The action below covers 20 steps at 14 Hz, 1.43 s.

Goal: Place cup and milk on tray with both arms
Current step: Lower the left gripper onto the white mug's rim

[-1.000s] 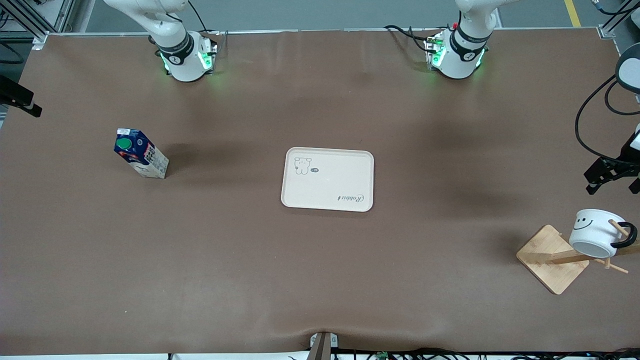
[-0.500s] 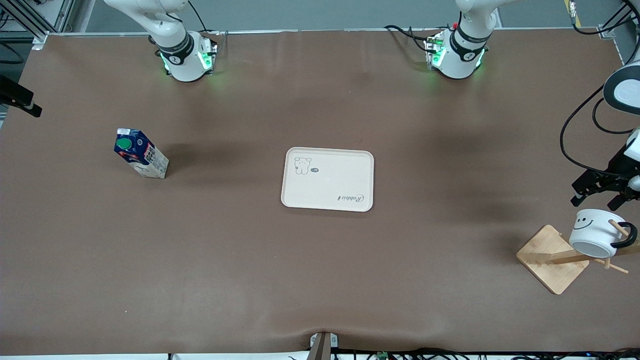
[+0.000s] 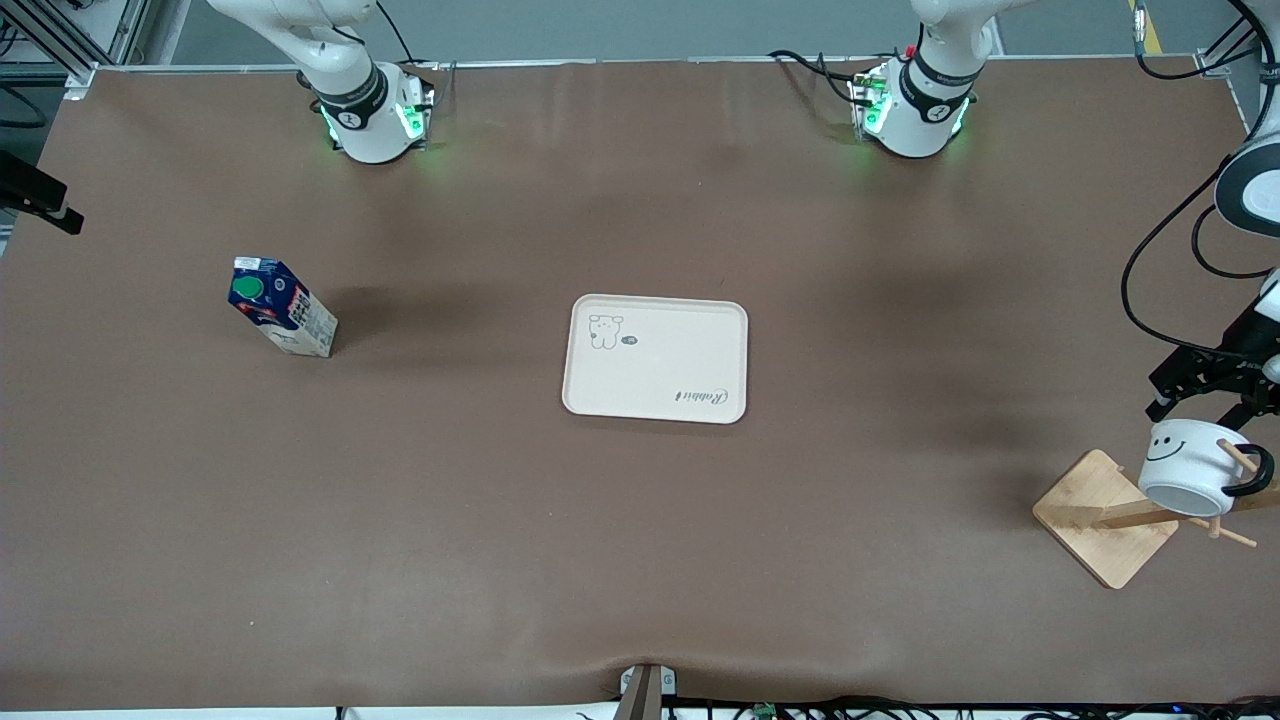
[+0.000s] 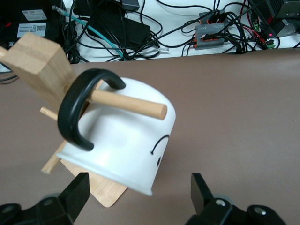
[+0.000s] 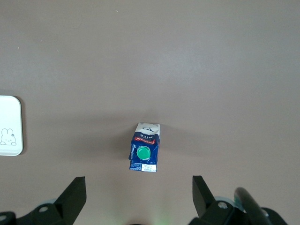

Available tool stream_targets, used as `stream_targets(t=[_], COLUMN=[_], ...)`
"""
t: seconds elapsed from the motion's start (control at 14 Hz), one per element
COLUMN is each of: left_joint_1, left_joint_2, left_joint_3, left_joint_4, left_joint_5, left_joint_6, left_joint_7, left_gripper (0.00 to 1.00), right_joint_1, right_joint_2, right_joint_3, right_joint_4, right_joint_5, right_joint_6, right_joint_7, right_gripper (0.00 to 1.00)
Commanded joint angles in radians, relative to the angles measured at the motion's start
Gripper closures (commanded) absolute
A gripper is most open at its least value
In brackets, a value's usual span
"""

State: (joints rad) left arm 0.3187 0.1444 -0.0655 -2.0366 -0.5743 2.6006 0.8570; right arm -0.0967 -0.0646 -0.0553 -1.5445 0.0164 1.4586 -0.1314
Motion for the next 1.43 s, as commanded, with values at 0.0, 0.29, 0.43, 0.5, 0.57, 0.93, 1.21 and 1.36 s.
stream_targets(t=[0.0, 0.29, 0.43, 0.5, 0.57, 0.93, 1.21, 1.36], left_joint_1=[0.0, -0.004, -0.004, -0.006, -0.009, -0.036, -0.047, -0.046], left_joint_2=[0.041, 0.073, 0.096, 0.11, 0.116, 0.121, 0.11, 0.104], left_joint_3=[-0.01, -0.011, -0.011, -0.013, -0.013, -0.016, -0.03, -0.045], left_joint_4=[0.041, 0.068, 0.094, 0.108, 0.114, 0.113, 0.113, 0.113], left_joint_5=[-0.025, -0.024, -0.024, -0.024, -0.025, -0.027, -0.025, -0.022], left_joint_6=[0.029, 0.047, 0.05, 0.052, 0.053, 0.062, 0.061, 0.061], left_joint_7=[0.046, 0.059, 0.077, 0.08, 0.08, 0.079, 0.08, 0.082], left_gripper=[0.11, 0.19, 0.25, 0.27, 0.29, 0.61, 1.0, 1.0], right_joint_1=[-0.014, -0.015, -0.015, -0.015, -0.015, -0.018, -0.006, -0.006], right_joint_2=[0.0, 0.0, 0.0, 0.0, 0.0, 0.002, 0.023, 0.038], right_joint_3=[0.009, 0.009, 0.009, 0.009, 0.009, 0.009, 0.009, 0.009], right_joint_4=[0.004, 0.003, 0.003, 0.003, 0.003, 0.003, 0.024, 0.024], right_joint_5=[-0.006, -0.006, -0.006, -0.006, -0.006, -0.006, -0.021, -0.013], right_joint_6=[-0.004, -0.004, -0.004, -0.004, -0.004, -0.004, 0.008, 0.006], right_joint_7=[0.009, 0.009, 0.009, 0.009, 0.01, 0.009, -0.001, -0.001], right_gripper=[0.0, 0.0, 0.0, 0.0, 0.0, 0.0, 0.0, 0.0])
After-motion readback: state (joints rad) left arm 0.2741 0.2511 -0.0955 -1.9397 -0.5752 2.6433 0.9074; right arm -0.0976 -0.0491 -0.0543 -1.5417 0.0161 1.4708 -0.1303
